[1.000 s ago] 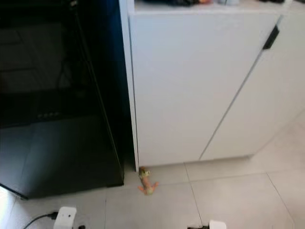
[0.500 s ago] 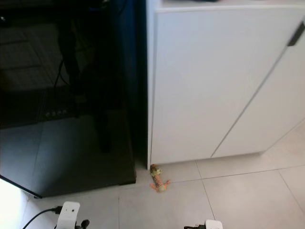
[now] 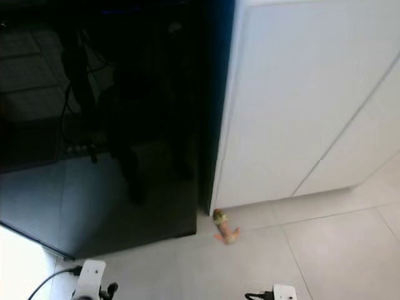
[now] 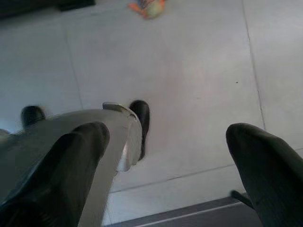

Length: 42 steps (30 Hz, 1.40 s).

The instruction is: Restocking fridge

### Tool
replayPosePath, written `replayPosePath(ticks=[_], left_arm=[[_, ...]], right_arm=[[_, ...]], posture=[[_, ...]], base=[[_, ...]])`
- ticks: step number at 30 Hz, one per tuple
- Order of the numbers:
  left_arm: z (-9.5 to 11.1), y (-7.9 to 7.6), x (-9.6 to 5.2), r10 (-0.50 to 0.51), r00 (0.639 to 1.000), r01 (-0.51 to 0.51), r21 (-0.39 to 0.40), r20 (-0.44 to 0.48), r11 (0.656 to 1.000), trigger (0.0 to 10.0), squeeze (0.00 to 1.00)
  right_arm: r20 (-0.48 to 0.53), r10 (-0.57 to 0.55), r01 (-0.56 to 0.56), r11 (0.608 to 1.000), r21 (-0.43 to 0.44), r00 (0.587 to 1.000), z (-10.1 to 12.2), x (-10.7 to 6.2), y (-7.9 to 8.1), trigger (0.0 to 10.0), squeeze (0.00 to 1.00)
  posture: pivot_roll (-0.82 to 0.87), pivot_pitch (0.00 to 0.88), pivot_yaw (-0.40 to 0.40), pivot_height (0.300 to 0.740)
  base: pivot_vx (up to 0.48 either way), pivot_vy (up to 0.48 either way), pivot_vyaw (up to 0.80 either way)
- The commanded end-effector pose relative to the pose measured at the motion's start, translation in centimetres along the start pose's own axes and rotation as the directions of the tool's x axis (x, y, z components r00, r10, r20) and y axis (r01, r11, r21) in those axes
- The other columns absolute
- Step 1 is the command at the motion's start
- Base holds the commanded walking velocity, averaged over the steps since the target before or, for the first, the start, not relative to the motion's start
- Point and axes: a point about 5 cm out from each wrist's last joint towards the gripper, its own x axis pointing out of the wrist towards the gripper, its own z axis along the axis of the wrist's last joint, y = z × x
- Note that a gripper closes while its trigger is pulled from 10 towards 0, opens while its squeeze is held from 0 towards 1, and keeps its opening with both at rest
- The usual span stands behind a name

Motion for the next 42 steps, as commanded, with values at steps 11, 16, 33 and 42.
replayPosePath(ticks=[11,16,33,42], left_arm=[[-1.03,-0.13,-0.21,-0.012,0.999,0.013,0.011,-0.049,1.0,10.0,0.0],[-1.0,-0.15,-0.2,-0.014,0.999,0.014,0.011,-0.049,1.0,10.0,0.0],[-0.98,-0.02,-0.19,-0.008,0.999,0.009,0.012,-0.051,1.0,10.0,0.0],[-0.89,0.02,-0.16,-0.012,0.999,0.013,0.013,-0.049,1.0,10.0,0.0]], right_arm=[[-0.044,0.027,-0.026,1.0,0.01,0.999,-0.95,-0.01,1.01,10.0,0.0],[-0.041,0.031,-0.031,0.999,-0.01,0.999,-0.87,0.01,1.08,10.0,0.0],[-0.044,0.036,-0.035,0.999,0.008,0.998,-0.98,-0.01,1.11,10.0,0.0],[-0.041,0.023,-0.022,0.999,0.028,0.999,-0.96,-0.01,1.03,10.0,0.0]], posture=[[-0.16,0.197,-0.013,0.74],[-0.16,0.197,-0.014,0.74],[-0.16,0.199,-0.014,0.74],[-0.16,0.197,-0.012,0.74]], base=[[0.0,0.343,0.0],[0.0,0.344,0.0],[0.0,0.342,0.55],[0.0,0.342,0.0]])
